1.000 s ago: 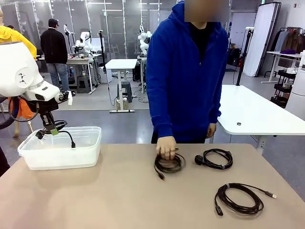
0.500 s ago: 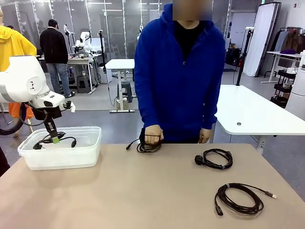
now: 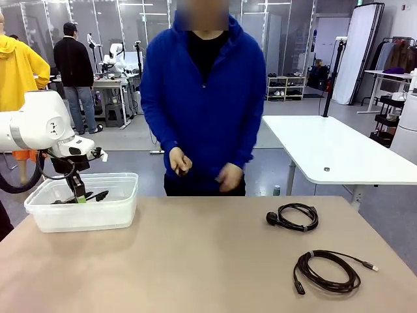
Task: Organize and store the cables.
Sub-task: Place the Power Cable into the Organizing box.
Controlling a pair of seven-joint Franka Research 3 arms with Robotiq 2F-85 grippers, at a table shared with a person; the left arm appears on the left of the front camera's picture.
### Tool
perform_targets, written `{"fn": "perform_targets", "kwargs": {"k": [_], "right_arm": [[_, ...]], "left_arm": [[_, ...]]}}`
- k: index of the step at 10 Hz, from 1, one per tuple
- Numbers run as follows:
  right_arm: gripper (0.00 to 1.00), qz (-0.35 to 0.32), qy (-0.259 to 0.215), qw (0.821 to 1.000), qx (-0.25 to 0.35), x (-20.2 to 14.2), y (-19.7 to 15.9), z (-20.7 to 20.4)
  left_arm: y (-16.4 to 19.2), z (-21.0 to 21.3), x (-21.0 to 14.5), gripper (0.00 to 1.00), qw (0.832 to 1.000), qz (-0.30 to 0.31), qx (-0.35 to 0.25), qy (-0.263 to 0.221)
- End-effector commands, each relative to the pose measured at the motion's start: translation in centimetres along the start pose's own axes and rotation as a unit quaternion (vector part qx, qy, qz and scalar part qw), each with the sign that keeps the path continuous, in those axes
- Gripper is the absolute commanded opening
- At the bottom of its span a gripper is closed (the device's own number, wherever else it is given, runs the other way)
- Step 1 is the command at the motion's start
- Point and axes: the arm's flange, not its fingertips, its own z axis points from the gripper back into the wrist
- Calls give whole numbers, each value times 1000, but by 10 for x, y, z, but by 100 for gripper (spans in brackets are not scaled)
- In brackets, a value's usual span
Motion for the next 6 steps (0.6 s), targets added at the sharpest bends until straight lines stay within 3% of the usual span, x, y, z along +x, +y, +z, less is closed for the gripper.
{"fn": "perform_targets", "kwargs": {"k": [1,6], "right_arm": [[100,-2,-9,1000,-2,2,-1,1],[100,-2,-9,1000,-2,2,-1,1]], "left_arm": [[5,8,0,41,1000,14,-6,0],[4,18,-10,92,1000,20,5,-5]]}}
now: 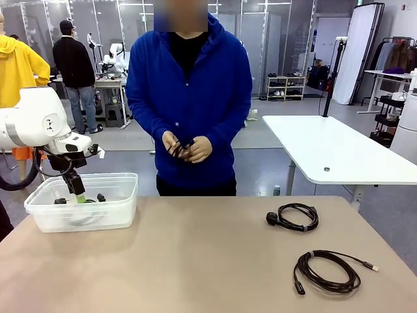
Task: Organize and store the cables.
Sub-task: Place the Power Cable into the Organizing box.
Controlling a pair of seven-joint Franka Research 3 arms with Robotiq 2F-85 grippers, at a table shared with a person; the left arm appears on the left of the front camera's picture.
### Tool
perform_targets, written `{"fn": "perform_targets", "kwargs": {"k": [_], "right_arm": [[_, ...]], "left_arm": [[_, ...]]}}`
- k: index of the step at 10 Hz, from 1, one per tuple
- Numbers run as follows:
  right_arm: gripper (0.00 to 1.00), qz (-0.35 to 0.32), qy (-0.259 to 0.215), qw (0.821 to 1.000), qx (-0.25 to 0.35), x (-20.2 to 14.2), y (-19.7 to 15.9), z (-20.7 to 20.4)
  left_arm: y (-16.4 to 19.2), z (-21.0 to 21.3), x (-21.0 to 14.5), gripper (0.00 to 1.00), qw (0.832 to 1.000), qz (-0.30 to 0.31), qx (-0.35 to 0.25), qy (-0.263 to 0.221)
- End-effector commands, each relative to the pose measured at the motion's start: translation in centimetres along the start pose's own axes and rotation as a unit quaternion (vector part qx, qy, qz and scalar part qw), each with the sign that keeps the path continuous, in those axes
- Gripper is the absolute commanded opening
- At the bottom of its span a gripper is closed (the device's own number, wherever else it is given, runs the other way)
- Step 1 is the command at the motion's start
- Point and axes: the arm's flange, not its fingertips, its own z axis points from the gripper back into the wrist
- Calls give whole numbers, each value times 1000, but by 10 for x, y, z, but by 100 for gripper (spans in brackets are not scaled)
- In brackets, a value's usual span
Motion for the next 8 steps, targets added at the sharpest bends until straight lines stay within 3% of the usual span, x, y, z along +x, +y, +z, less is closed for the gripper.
{"fn": "perform_targets", "kwargs": {"k": [1,8], "right_arm": [[100,-2,-9,1000,-2,2,-1,1],[100,-2,-9,1000,-2,2,-1,1]], "left_arm": [[-1,13,-10,100,1000,14,1,-19],[6,17,-14,100,1000,12,9,-7]]}}
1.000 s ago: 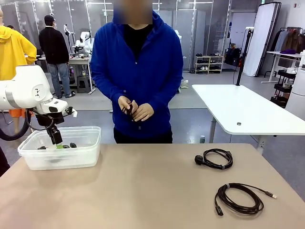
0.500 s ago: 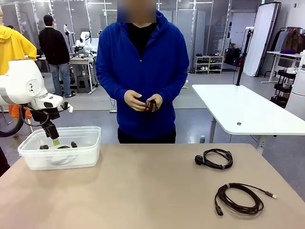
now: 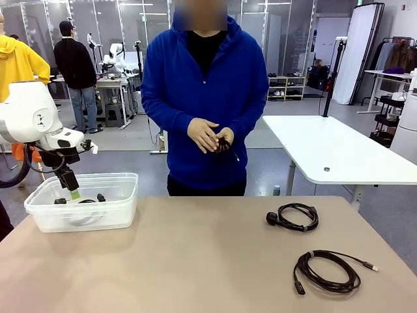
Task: Organize and store the cables.
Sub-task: Place the Power Cable into the Organizing box.
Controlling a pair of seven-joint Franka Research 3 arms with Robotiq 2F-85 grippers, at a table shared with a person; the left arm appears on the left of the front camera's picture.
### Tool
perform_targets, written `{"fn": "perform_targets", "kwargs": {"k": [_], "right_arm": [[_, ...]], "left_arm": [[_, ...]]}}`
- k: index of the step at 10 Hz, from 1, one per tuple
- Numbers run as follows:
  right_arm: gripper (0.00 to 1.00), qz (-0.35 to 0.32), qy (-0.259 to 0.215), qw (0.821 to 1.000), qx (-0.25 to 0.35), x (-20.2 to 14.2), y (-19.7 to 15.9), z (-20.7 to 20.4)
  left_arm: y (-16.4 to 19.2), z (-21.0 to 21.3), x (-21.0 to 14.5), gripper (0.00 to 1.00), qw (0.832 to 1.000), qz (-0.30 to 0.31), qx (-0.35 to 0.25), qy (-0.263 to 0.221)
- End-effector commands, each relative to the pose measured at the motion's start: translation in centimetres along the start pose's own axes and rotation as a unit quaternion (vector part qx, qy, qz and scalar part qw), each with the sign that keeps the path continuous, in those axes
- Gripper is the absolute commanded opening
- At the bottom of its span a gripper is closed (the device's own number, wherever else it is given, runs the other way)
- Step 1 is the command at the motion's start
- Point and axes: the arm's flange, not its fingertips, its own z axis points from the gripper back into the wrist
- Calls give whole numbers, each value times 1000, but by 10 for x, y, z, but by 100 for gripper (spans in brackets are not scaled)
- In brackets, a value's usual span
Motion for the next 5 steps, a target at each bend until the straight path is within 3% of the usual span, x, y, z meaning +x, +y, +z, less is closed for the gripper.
{"fn": "perform_targets", "kwargs": {"k": [1,5], "right_arm": [[100,-2,-9,1000,-2,2,-1,1],[100,-2,-9,1000,-2,2,-1,1]], "left_arm": [[0,1,1,100,1000,0,1,0],[0,1,1,100,1000,0,1,0]]}}
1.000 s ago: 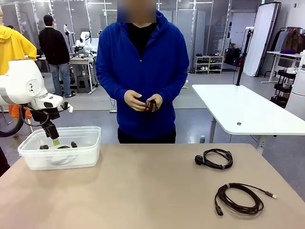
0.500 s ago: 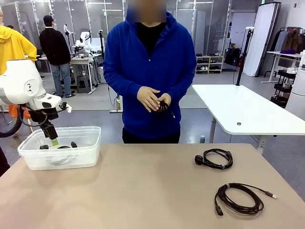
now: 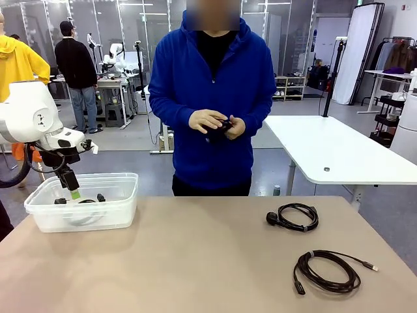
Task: Organize and store the cables.
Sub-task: Place the Power Cable into the Organizing box.
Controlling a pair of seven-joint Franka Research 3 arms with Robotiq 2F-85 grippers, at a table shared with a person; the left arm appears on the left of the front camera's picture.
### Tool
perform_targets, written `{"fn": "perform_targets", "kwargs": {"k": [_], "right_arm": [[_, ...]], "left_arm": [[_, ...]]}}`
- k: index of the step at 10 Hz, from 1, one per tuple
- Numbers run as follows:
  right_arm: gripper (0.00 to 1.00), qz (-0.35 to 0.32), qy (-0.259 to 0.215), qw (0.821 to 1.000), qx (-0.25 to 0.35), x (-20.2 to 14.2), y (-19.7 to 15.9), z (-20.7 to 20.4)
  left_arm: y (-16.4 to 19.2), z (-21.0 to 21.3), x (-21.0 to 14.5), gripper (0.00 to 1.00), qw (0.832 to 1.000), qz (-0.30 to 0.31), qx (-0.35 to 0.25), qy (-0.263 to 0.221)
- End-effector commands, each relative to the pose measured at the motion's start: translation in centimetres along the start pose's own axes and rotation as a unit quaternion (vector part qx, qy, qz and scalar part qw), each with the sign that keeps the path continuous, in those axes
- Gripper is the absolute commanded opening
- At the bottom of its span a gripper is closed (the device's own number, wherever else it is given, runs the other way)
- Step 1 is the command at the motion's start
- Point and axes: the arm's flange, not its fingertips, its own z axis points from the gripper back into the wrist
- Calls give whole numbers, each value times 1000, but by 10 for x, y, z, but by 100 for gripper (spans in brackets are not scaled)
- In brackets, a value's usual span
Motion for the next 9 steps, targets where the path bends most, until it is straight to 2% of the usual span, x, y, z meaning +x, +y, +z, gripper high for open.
{"fn": "perform_targets", "kwargs": {"k": [1,9], "right_arm": [[100,-2,-9,1000,-2,2,-1,1],[100,-2,-9,1000,-2,2,-1,1]], "left_arm": [[1,1,0,100,1000,0,1,0],[1,1,0,100,1000,0,1,0]]}}
